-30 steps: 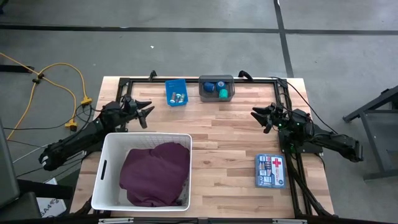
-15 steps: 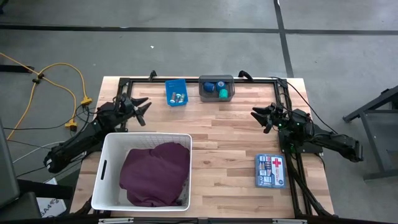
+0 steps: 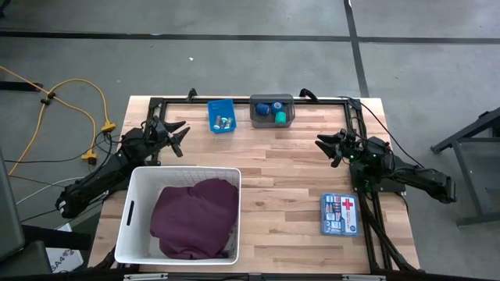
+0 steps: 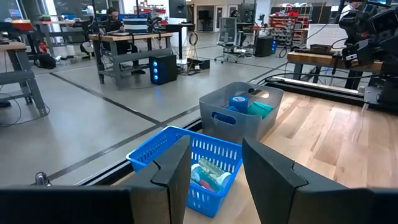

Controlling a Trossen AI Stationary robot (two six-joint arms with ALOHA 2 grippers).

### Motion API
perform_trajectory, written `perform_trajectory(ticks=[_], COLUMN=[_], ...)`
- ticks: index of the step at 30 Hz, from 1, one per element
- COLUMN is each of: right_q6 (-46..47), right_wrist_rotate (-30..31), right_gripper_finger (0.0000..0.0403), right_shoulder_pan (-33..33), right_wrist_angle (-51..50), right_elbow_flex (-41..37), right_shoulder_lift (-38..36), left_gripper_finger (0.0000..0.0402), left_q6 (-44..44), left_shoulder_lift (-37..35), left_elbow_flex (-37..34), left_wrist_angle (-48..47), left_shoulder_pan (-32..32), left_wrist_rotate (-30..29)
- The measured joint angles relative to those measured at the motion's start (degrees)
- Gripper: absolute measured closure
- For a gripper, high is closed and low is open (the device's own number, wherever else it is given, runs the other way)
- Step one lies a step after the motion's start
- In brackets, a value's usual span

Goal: Pick & place medical supplies in basket/bin
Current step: Return to Home Position

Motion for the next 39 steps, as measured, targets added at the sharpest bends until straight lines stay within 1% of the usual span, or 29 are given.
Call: perform_trajectory(ticks=[2,6,11,18,24,30,39], right_q6=[0.0,0.0,0.0,0.0,0.0,0.0,0.0], right_wrist_rotate=[0.0,0.0,0.0,0.0,0.0,0.0,0.0], right_gripper_finger=[0.0230,0.0230,0.0230,0.0230,0.0230,0.0230,0.0230], right_shoulder_pan=[0.0,0.0,0.0,0.0,0.0,0.0,0.0], right_wrist_angle=[0.0,0.0,0.0,0.0,0.0,0.0,0.0], right_elbow_flex=[0.0,0.0,0.0,0.0,0.0,0.0,0.0], right_shoulder_lift=[0.0,0.0,0.0,0.0,0.0,0.0,0.0], left_gripper_finger=[0.0265,0.0265,0.0265,0.0265,0.0265,0.0265,0.0265], left_q6=[0.1,3.5,3.7,5.9,6.8,5.3,4.5], left_shoulder_lift=[0.0,0.0,0.0,0.0,0.0,0.0,0.0], left_elbow_flex=[0.0,-0.1,-0.3,-2.1,-2.2,-2.2,-2.3], left_wrist_angle=[0.1,1.4,2.0,8.0,8.2,5.7,5.0], left_shoulder_pan=[0.0,0.0,0.0,0.0,0.0,0.0,0.0], left_wrist_rotate=[0.0,0.7,0.9,3.1,3.8,4.4,4.4])
